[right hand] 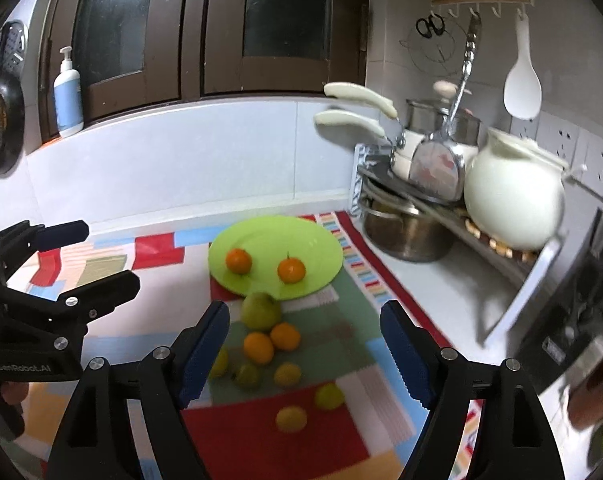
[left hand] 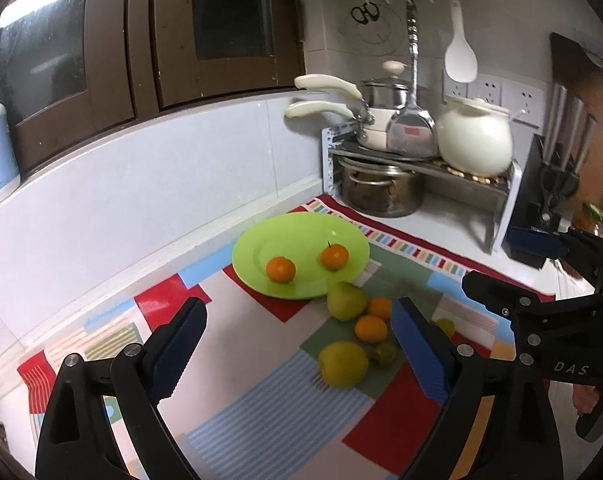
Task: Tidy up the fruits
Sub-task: 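Withdraw both open tools from the plate back toward the fruit cluster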
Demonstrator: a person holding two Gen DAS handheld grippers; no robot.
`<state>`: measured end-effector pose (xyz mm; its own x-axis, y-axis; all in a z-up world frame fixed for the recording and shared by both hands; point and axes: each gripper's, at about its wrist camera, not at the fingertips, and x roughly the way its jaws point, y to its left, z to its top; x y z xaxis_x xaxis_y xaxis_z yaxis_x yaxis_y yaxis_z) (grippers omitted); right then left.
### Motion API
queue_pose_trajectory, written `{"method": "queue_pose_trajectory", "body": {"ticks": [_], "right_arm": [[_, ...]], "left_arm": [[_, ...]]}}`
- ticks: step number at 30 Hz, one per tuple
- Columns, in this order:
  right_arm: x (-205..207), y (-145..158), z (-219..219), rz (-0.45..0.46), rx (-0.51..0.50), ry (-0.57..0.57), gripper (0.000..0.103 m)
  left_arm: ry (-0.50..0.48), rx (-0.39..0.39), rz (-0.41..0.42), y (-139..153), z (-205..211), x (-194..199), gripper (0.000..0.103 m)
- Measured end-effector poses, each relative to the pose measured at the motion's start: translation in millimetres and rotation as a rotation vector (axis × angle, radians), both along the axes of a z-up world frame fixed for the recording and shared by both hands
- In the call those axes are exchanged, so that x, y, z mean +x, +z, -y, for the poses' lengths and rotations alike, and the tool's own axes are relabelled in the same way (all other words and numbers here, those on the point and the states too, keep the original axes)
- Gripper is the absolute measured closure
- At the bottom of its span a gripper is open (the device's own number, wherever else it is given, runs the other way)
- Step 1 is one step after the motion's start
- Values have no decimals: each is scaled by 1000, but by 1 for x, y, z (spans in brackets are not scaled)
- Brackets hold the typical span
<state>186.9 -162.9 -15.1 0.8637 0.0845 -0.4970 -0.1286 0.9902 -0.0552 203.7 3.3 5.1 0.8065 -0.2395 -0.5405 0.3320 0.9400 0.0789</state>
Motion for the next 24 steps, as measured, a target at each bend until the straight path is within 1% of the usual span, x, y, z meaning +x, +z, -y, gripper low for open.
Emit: {"method": "queue_pose_trajectory", "body": {"ticks": [3,7,11,18,24], "right_arm": [[-10,-11,-1,-10,11,-12,25],[-17,-28,1,-59,35,-37,25],[-17,-44,4,-100,50,-63,25],[-11,-77,2,-167,46,-95,25],[0,-97,0,-227,51,-106,25]], "left_arm": [[-16,33,10,-9,0,-7,9],[-43,65,32,-21,1,-13,9],[-98,98,32,-38,4,-12,9],[-177,138,-33,-73,10,4,9],[-235,162,-72,-97,16,20,9]]}}
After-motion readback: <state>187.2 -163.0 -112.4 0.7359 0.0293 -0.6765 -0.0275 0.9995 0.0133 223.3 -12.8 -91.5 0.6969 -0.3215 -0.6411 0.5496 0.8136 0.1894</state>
